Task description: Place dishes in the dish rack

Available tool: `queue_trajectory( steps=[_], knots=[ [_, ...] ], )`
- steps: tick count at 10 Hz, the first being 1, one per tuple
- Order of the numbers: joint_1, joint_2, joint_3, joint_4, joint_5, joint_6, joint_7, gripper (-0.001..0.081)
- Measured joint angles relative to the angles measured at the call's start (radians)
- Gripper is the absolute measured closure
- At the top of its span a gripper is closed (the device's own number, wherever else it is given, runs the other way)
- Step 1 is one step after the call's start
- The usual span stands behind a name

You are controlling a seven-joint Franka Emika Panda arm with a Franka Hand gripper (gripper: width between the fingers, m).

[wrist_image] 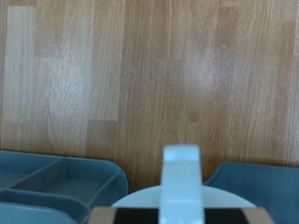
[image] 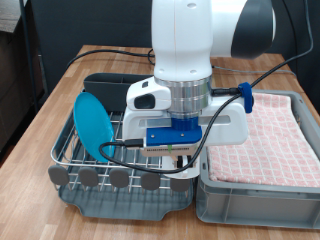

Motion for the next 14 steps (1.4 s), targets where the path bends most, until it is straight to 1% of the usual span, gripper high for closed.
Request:
queue_trajectory(
  steps=[7, 10, 14],
  knots=[
    [-0.046, 0.047, 0.044, 0.001, 0.057, 0.056, -0.064, 0.0735],
    [-0.066, 0.073, 0.059, 0.019, 0.067, 0.057, -0.083, 0.0735],
    [-0.073, 0.098, 0.062, 0.045, 0.068, 0.048, -0.095, 0.0735]
  ],
)
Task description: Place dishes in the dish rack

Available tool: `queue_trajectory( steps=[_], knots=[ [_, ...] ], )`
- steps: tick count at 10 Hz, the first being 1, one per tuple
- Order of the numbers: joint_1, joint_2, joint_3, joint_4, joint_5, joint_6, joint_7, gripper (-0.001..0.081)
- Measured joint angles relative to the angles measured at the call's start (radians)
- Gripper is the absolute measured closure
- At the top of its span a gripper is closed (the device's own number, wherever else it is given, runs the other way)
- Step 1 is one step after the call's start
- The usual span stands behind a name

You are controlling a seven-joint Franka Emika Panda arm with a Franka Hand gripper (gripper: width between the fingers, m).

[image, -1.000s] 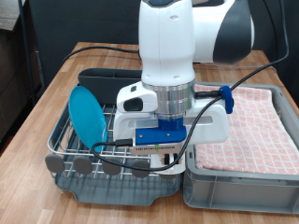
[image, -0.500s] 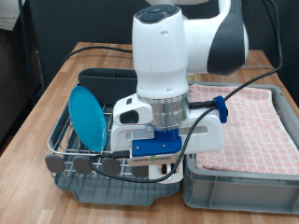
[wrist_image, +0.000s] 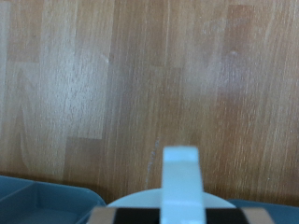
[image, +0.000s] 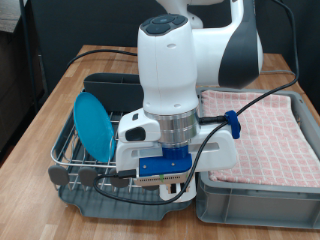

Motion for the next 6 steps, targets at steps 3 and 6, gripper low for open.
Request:
queue_trajectory(
  steps=[3, 6],
  knots=[
    [-0.002, 0.014, -0.001, 0.029, -0.001, -0.033, -0.005, 0.0722],
    [-0.003, 0.015, -0.005, 0.098, -0.018, -0.165, -0.015, 0.0407]
  ],
)
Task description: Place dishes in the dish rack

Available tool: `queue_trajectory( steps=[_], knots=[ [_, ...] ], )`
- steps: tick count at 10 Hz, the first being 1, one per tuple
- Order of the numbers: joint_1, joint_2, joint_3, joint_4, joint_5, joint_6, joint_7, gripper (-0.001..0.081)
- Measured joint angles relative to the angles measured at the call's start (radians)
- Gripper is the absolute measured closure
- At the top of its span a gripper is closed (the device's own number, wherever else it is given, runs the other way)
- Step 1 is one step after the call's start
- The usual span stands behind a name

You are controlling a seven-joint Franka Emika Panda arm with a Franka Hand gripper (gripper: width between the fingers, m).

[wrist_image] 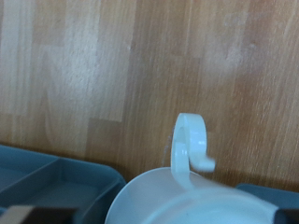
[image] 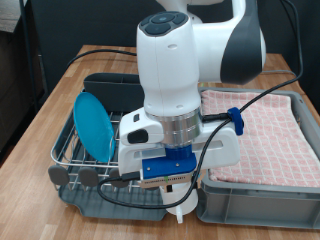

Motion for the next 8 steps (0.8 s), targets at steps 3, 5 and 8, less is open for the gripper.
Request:
queue_trajectory(
  steps=[3, 5, 8],
  knots=[
    [0.002, 0.0, -0.008, 0.078, -0.022, -0.137, 0.008, 0.0083],
    [0.021, -0.013, -0.033, 0.09, -0.064, -0.144, 0.049, 0.002],
    [0.06, -0.064, -0.065, 0.09, -0.126, -0.164, 0.112, 0.0008]
  ],
)
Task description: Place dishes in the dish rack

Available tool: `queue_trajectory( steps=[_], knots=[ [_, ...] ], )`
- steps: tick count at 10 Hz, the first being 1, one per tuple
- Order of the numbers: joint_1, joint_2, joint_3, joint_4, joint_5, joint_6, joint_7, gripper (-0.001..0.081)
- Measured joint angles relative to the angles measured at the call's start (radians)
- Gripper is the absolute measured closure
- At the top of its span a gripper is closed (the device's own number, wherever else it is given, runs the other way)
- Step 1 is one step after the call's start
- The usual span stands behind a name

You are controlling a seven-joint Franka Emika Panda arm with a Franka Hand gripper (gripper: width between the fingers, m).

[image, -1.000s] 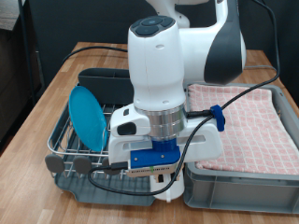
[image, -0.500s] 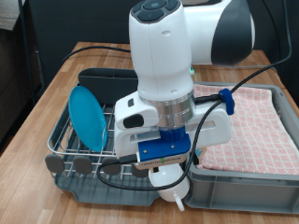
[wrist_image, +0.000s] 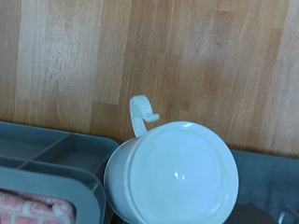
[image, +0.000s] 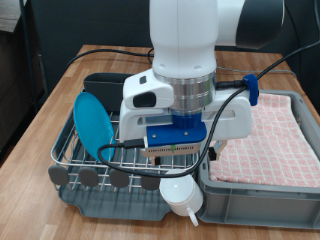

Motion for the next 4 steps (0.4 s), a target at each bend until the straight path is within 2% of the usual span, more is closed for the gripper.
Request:
queue_trajectory(
  steps=[4],
  knots=[
    [0.035, -0.08, -0.019, -0.018, -0.04, -0.052, 0.049, 0.0004]
  ],
)
